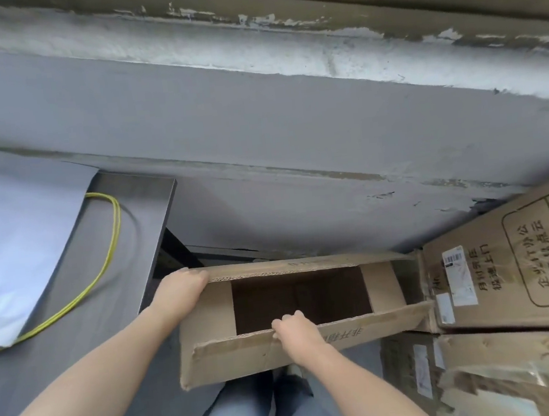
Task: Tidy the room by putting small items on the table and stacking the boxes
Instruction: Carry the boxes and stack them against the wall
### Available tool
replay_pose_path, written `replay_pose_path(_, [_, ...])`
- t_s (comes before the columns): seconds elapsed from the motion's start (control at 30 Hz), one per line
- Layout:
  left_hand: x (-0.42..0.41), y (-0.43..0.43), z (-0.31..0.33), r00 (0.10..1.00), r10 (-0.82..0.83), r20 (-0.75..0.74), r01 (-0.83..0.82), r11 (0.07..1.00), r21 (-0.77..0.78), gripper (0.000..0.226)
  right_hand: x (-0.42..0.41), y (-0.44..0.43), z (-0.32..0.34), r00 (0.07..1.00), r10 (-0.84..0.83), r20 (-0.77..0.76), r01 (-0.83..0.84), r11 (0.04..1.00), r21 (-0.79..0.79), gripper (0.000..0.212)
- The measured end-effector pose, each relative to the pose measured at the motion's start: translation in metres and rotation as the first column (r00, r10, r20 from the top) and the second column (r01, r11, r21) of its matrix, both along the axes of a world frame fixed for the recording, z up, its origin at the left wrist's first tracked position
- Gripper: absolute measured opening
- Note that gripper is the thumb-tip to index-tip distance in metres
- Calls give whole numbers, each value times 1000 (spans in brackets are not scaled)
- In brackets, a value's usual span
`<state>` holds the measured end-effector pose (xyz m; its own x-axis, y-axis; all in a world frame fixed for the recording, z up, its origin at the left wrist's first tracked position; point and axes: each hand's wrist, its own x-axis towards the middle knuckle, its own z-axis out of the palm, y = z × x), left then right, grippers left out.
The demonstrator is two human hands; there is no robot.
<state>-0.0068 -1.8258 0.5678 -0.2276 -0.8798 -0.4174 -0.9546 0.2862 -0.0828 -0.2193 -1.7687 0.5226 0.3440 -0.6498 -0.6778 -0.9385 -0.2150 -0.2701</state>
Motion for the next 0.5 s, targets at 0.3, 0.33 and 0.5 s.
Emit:
replay_pose_path(0.3, [4, -39, -102, 961, 15, -275, -63, 984, -168, 56, -3, -38, -45, 999, -8, -34, 6, 999, -43, 42])
replay_pose_path(0.33, [8, -43, -111, 954, 76, -290, -119, 984, -135, 50, 0, -45, -51, 1000, -14, -22, 12, 998, -65, 41])
replay_pose_path(0.5, [15, -53, -145, 947, 302, -112, -251, 910, 331, 51, 10, -72, -82, 1000, 4, -6, -5, 988, -152, 29])
